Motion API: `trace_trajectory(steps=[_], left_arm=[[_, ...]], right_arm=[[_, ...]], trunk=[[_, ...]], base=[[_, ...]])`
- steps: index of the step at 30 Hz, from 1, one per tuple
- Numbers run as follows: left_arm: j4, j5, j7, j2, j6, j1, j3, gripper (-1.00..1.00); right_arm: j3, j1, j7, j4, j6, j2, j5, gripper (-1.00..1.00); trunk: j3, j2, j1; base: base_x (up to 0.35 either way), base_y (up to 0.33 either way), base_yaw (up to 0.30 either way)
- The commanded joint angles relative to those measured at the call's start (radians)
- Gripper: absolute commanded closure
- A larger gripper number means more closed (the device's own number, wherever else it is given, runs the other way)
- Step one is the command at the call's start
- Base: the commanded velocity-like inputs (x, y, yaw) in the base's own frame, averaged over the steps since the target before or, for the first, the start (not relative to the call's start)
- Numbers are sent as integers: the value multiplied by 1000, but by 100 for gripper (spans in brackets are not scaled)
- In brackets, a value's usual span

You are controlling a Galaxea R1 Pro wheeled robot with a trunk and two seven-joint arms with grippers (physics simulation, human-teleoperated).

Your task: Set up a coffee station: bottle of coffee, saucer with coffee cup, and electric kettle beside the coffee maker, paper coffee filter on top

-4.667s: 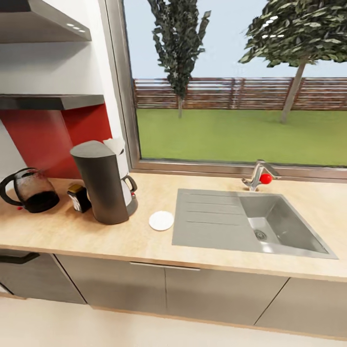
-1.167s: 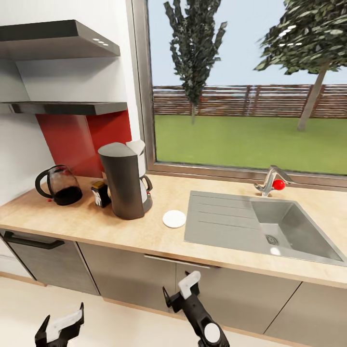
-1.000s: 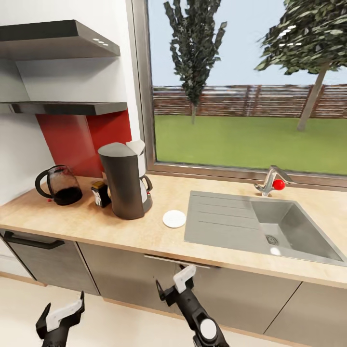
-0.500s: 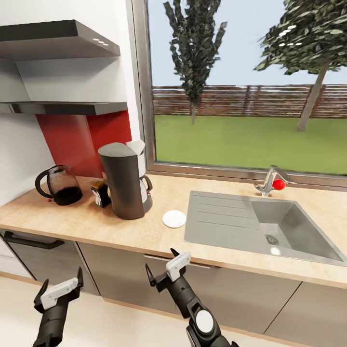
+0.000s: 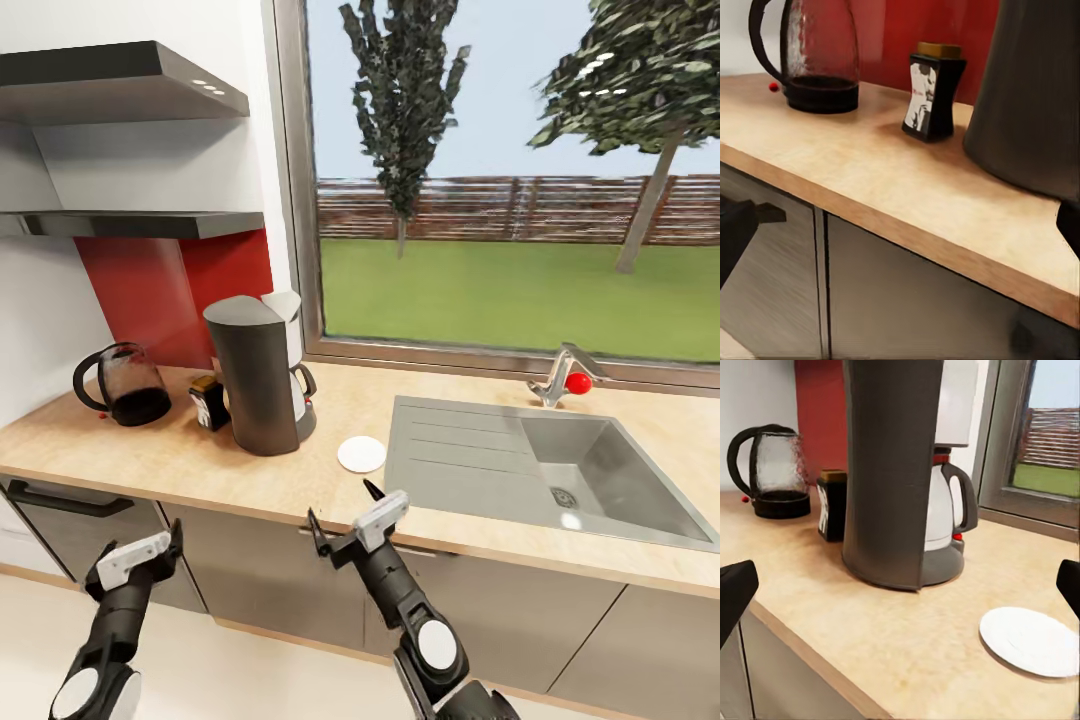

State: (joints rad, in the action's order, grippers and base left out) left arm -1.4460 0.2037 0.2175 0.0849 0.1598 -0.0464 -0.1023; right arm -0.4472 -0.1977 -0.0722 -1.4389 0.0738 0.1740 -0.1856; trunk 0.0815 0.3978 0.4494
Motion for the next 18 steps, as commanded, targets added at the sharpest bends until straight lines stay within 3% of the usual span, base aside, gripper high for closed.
trace_trajectory(steps=[1, 4, 6, 11, 12, 15, 18], left_arm=[[-11, 9, -1, 1, -39, -14, 2, -100], [-33, 12, -21, 2, -120, -34, 2, -100], [-51, 14, -50, 2, -180, -48, 2, -100], [-79, 15, -155, 4, -308, -88, -6, -100], [-81, 16, -180, 4, -335, -100, -18, -100], [-84, 35, -231, 4, -390, -130, -60, -100], [-86, 102, -311, 6, -481, -179, -113, -100]], right_arm=[[11, -1, -2, -19, -14, 1, -7, -100], [52, -1, -2, -48, -60, 1, -1, -100], [103, -4, -3, -58, -101, 1, 28, -100], [244, -60, -3, -66, -230, 1, 194, -100], [268, -89, -3, -66, -265, 1, 225, -100], [310, -154, -3, -64, -337, 1, 260, -100], [363, -226, -4, -63, -428, 1, 277, -100]], trunk=[[2, 2, 1], [2, 2, 1], [2, 2, 1], [2, 2, 1], [2, 2, 1], [2, 2, 1], [2, 2, 1]], base=[[0, 0, 0], [0, 0, 0], [0, 0, 0], [0, 0, 0], [0, 0, 0], [0, 0, 0], [0, 0, 0]])
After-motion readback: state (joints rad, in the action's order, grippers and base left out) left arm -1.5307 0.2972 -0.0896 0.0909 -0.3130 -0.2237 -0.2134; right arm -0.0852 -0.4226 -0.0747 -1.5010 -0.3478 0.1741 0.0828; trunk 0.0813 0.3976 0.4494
